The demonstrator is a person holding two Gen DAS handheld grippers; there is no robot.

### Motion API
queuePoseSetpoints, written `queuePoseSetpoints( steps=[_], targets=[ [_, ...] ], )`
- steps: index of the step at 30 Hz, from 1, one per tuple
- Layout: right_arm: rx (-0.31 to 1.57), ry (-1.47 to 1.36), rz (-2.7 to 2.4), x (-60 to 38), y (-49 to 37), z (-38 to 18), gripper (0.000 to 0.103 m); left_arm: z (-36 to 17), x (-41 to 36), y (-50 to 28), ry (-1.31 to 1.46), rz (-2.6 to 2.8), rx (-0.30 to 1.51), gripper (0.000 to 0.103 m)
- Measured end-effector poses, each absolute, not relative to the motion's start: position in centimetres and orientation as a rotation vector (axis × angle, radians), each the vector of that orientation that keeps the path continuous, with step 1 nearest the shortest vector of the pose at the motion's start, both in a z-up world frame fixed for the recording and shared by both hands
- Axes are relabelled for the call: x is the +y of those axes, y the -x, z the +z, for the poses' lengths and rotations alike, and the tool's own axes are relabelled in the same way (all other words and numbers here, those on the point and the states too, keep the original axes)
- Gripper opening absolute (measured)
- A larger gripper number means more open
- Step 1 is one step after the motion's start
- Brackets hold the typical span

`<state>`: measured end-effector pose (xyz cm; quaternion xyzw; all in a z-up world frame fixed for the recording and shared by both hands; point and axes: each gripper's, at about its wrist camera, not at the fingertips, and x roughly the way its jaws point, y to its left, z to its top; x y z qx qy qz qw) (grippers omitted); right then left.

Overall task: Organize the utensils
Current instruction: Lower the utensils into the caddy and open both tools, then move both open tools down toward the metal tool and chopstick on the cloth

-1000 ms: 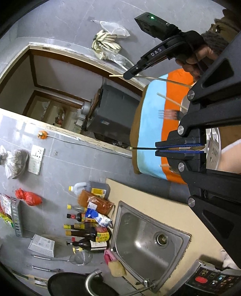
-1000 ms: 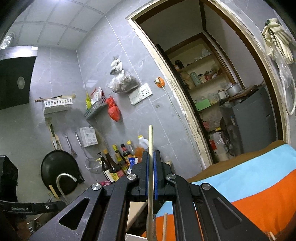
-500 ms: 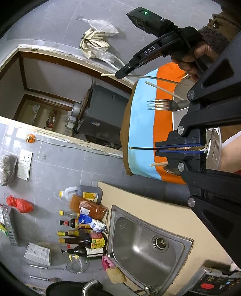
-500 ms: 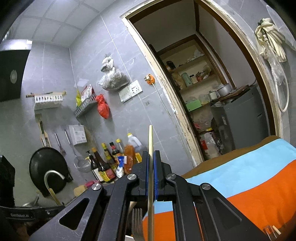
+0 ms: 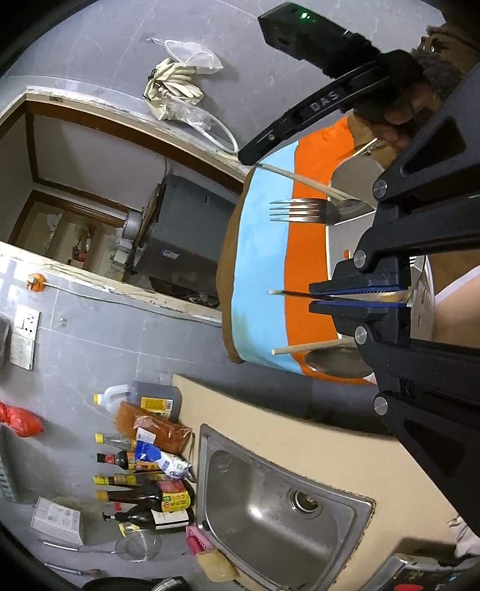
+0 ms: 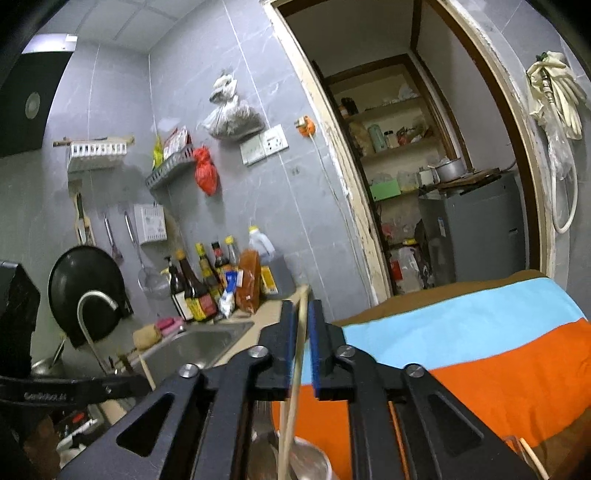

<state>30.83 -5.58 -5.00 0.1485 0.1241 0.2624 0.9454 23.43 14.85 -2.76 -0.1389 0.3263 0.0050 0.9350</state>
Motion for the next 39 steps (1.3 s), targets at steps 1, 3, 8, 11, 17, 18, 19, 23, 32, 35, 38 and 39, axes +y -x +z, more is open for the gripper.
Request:
queuePoseSetpoints(
  steps=[1,3,8,11,17,18,19,23,32,35,38,39],
  targets=[
    [0.264,-0.300,0.534,-5.7,-30.7,-5.1,0.027,-2.9,14.8,-23.4,0.283,0.010,0.669,0.004],
    [0.272,-0.302,0.533,-6.2,-30.2,-5.1,0.032,-3.0,14.7,-23.4,0.289,0.005,0.668,0.006],
    [0.280,-0.282,0.511,-7.5,-29.2,-4.5,0.039,-2.8,14.4,-23.0,0.328,-0.006,0.639,0.037],
    [0.271,-0.264,0.492,-8.6,-28.3,-3.7,0.051,-2.3,14.1,-22.2,0.357,-0.007,0.574,0.061],
    [0.255,-0.226,0.419,-11.6,-26.5,-1.5,0.069,-0.9,12.1,-21.8,0.306,0.004,0.515,0.076],
    [0.253,-0.220,0.409,-12.0,-26.2,-1.1,0.073,-0.6,11.6,-21.6,0.293,0.010,0.496,0.081],
    [0.250,-0.209,0.392,-12.6,-25.9,-0.6,0.077,-0.3,11.0,-21.4,0.279,0.014,0.476,0.085],
    [0.231,-0.174,0.350,-14.6,-24.7,1.1,0.096,0.6,9.0,-20.7,0.234,0.037,0.415,0.098],
    [0.207,-0.119,0.286,-19.1,-22.6,2.8,0.101,1.5,3.8,-19.7,0.156,0.034,0.337,0.101],
    [0.215,-0.105,0.268,-20.8,-22.3,2.9,0.101,1.5,1.9,-19.5,0.129,0.030,0.323,0.102],
    [0.232,-0.098,0.249,-22.7,-22.4,2.7,0.101,1.2,0.3,-19.6,0.118,0.020,0.331,0.102],
    [0.238,-0.097,0.243,-23.4,-22.4,2.6,0.101,1.1,-0.3,-19.6,0.117,0.017,0.336,0.102]
  ],
)
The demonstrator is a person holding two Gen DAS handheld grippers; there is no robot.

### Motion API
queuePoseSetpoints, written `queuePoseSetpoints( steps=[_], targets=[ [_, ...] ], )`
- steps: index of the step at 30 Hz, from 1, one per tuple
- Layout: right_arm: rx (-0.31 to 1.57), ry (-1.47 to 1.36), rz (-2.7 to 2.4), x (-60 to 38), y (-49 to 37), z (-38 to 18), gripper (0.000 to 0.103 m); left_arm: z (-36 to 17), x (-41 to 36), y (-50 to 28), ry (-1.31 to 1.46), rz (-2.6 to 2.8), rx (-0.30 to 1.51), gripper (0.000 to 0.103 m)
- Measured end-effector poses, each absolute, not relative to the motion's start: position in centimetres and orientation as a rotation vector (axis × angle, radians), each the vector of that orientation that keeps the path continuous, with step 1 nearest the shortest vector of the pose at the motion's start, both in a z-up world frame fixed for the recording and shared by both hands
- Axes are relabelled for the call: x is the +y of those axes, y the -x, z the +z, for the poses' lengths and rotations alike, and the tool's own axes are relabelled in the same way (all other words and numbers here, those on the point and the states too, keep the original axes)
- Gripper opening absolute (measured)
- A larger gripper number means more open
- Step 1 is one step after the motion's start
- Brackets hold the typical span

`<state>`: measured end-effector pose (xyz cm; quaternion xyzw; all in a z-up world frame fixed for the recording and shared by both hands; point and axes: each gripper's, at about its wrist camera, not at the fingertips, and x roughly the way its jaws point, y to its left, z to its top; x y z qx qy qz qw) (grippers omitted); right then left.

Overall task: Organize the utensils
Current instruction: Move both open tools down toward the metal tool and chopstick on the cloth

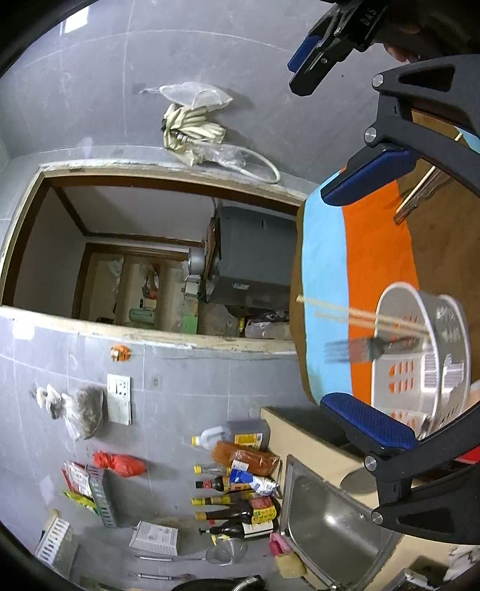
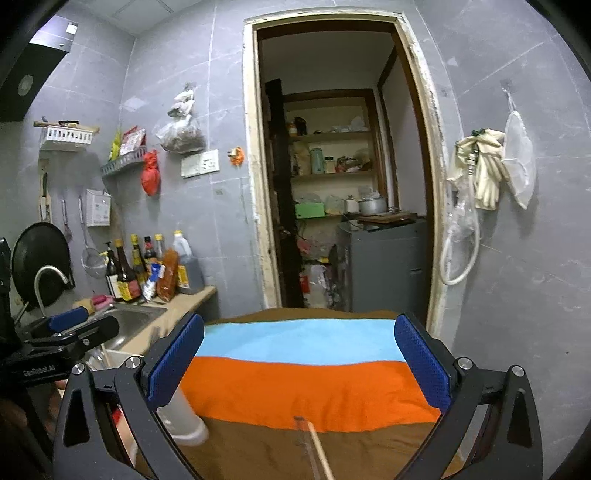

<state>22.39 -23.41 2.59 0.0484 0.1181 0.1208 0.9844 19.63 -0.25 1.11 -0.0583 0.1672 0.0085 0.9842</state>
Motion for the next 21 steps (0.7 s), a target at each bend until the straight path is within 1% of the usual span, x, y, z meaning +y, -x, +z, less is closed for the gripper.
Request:
queuePoseSetpoints(
  steps=[10,18,21],
  targets=[
    [0.291,-0.096,0.212,-29.2,-23.4,-0.3,0.101,-0.9,-5.5,-20.2,0.100,0.017,0.371,0.102],
    [0.372,-0.057,0.241,-31.4,-24.9,-4.7,0.101,-4.4,-8.7,-21.4,0.093,0.042,0.435,0.102],
    [0.428,-0.044,0.256,-32.0,-25.7,-7.2,0.101,-6.0,-9.3,-22.2,0.101,0.051,0.473,0.102]
  ],
)
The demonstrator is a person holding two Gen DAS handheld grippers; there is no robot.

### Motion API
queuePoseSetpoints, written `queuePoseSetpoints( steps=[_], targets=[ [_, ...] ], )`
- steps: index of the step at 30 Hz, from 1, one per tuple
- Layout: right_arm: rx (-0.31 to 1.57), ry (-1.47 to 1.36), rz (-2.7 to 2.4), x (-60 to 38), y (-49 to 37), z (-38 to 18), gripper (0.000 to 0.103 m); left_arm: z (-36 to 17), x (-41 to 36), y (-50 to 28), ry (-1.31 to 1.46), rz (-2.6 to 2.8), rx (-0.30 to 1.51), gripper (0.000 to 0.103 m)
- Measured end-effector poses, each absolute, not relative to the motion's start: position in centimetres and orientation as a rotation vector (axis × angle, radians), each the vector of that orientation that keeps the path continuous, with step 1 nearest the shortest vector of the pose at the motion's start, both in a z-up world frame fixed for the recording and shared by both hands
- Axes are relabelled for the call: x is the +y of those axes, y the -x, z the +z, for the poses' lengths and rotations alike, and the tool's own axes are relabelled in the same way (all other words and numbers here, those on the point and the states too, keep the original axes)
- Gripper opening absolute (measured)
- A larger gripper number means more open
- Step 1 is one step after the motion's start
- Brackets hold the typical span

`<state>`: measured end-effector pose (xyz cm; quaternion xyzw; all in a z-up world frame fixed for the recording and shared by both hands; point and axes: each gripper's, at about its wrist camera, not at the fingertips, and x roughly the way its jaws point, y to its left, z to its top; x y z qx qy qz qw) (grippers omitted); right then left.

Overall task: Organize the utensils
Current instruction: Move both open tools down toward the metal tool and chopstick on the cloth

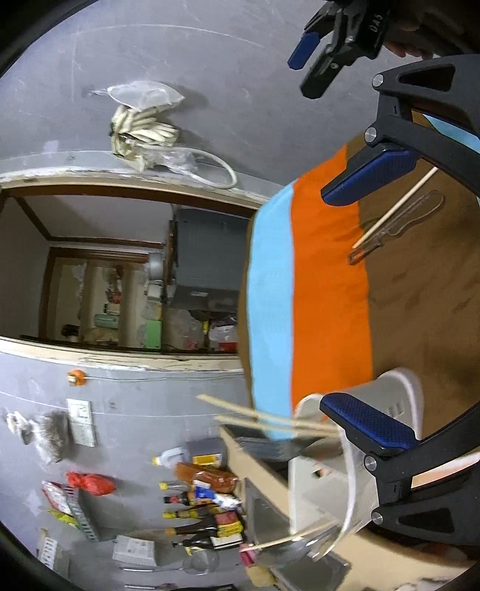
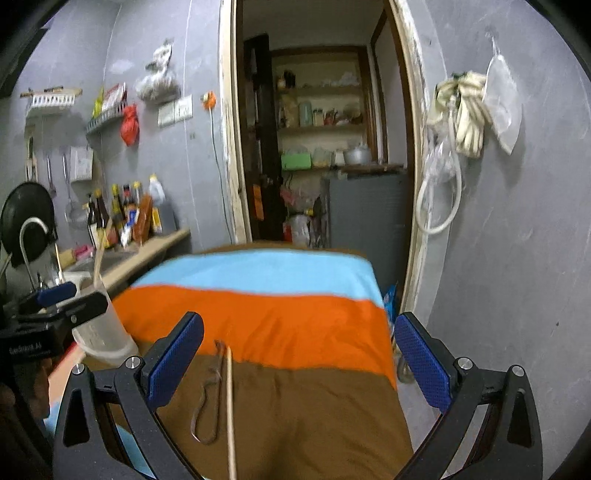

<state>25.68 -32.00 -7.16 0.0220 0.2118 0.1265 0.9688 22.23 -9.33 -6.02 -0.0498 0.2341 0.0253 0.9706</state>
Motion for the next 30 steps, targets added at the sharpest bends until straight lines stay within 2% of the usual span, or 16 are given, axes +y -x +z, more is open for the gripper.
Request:
queuePoseSetpoints(
  steps=[12,30],
  targets=[
    [0.660,-0.002,0.346,-30.6,-27.8,-15.4,0.101,-12.5,-9.2,-26.3,0.153,0.065,0.696,0.102],
    [0.848,0.139,0.385,-26.0,-30.1,-18.9,0.101,-15.2,-9.2,-28.6,0.193,0.027,0.813,0.102]
  ],
)
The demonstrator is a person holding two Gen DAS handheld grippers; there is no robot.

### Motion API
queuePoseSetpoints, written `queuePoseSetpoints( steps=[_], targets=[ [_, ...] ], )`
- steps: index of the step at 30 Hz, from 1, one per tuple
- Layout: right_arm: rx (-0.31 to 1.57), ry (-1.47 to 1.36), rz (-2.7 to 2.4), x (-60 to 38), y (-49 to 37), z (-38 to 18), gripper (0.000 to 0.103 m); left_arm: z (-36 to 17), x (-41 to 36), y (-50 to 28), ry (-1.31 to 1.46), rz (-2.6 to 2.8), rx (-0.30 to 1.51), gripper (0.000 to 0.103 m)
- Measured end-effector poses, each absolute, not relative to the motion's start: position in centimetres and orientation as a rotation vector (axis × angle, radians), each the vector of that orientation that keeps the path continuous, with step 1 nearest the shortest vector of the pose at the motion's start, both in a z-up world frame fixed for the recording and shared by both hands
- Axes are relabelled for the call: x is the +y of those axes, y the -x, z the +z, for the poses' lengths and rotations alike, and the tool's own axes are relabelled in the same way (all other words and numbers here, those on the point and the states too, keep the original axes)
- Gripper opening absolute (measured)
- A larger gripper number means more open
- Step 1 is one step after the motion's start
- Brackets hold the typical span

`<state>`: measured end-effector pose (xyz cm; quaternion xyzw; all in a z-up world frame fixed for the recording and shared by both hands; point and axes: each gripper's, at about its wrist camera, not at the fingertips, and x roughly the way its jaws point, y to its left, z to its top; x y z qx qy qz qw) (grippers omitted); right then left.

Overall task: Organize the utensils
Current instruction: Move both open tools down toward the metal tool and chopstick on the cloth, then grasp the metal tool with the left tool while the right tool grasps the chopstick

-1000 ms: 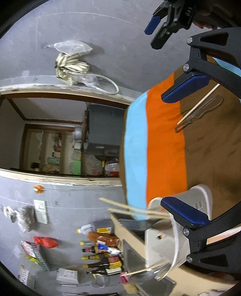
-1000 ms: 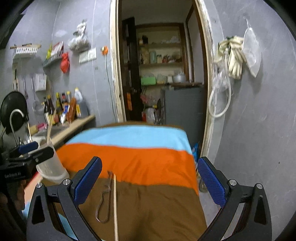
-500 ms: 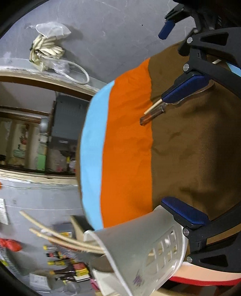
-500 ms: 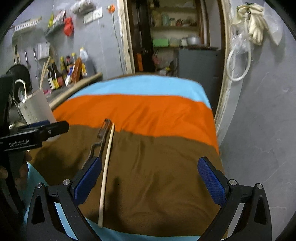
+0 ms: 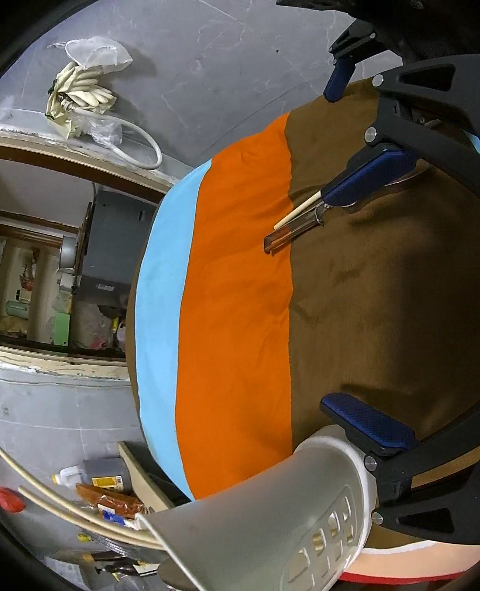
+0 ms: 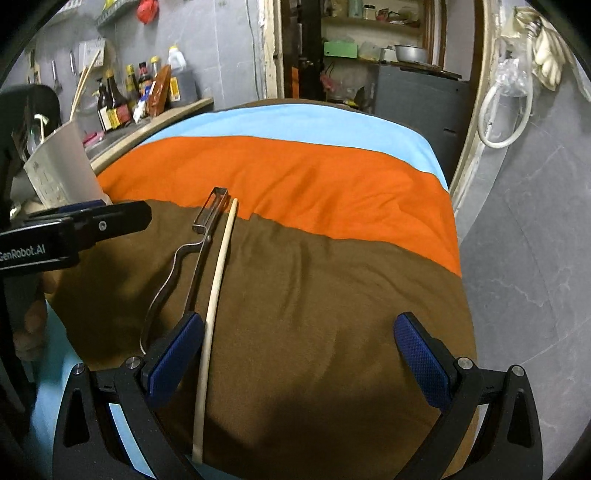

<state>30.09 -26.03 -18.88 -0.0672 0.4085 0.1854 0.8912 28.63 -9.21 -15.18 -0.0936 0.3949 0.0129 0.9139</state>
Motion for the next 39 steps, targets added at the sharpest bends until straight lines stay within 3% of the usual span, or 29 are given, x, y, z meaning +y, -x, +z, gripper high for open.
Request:
queuePoseSetpoints(
  steps=[24,29,31,34,39],
  targets=[
    [0.851,0.073,0.284,-27.6,-32.4,-19.3,0.097,-15.9,-10.8,-31.3,0.213,-0.070,0.872,0.101],
    [0.843,0.069,0.300,-27.6,-32.7,-19.1,0.084,-16.2,-11.2,-32.1,0.232,-0.109,0.891,0.088],
    [0.835,0.063,0.317,-27.6,-32.6,-18.9,0.071,-16.5,-11.5,-32.5,0.238,-0.127,0.908,0.077],
    [0.814,0.062,0.331,-27.6,-32.3,-18.6,0.055,-16.6,-11.9,-33.1,0.237,-0.134,0.918,0.070],
    [0.814,0.055,0.358,-27.7,-31.8,-18.6,0.045,-16.6,-12.5,-33.8,0.218,-0.148,0.934,0.048]
  ],
)
